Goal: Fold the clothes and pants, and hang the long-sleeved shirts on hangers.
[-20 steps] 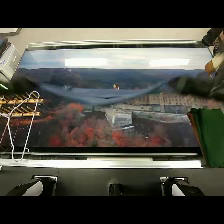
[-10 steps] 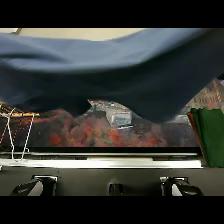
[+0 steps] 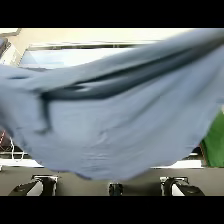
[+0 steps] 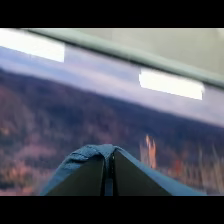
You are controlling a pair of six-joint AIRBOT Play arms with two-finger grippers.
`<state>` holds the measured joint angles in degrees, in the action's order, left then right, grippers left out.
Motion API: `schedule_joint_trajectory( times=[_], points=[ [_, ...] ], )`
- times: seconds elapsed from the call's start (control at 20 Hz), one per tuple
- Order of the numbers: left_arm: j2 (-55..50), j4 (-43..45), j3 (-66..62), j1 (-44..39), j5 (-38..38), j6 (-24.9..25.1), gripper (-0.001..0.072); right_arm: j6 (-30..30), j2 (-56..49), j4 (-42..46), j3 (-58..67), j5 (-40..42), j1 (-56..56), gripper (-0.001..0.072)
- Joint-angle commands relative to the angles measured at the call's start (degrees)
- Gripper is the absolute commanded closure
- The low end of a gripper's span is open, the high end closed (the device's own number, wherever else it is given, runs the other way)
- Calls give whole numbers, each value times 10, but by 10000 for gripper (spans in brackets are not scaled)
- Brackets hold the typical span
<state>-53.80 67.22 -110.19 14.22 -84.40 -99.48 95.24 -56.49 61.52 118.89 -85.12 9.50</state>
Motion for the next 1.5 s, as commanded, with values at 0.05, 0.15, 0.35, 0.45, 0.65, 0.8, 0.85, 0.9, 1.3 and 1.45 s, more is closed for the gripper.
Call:
schedule_joint_trajectory(
  times=[0.05, 0.15, 0.35, 0.45, 0.65, 0.8, 0.85, 0.9, 1.3, 1.45],
  points=[
    [-130, -42, 85, -8, -16, 76, 692, -15, -131, 7, -81, -61, -1, 674],
    [-208, -42, 117, -27, 23, 110, 692, -16, -195, 7, -133, -39, -1, 674],
    [-388, -41, 124, -71, 141, 150, 692, -34, -324, 7, -198, 56, -1, 674],
    [-466, -42, 114, -84, 205, 156, 692, -47, -385, 7, -197, 118, -1, 674],
    [-575, -42, 56, -96, 264, 170, 692, -50, -467, 6, -197, 232, -1, 674],
    [-590, -35, 28, -95, 234, 188, 692, -49, -484, 10, -197, 220, -1, 674],
    [-586, -21, 28, -95, 213, 188, 692, -49, -484, 19, -197, 208, -1, 674],
    [-582, -3, 28, -96, 183, 188, 692, -49, -484, 33, -197, 189, -1, 674],
    [-579, 19, 29, -96, 20, 182, 692, -49, -485, 72, -197, 37, -1, 673],
    [-579, 19, 29, -96, -37, 164, 692, -48, -492, 71, -197, 26, -1, 673]
  ],
)
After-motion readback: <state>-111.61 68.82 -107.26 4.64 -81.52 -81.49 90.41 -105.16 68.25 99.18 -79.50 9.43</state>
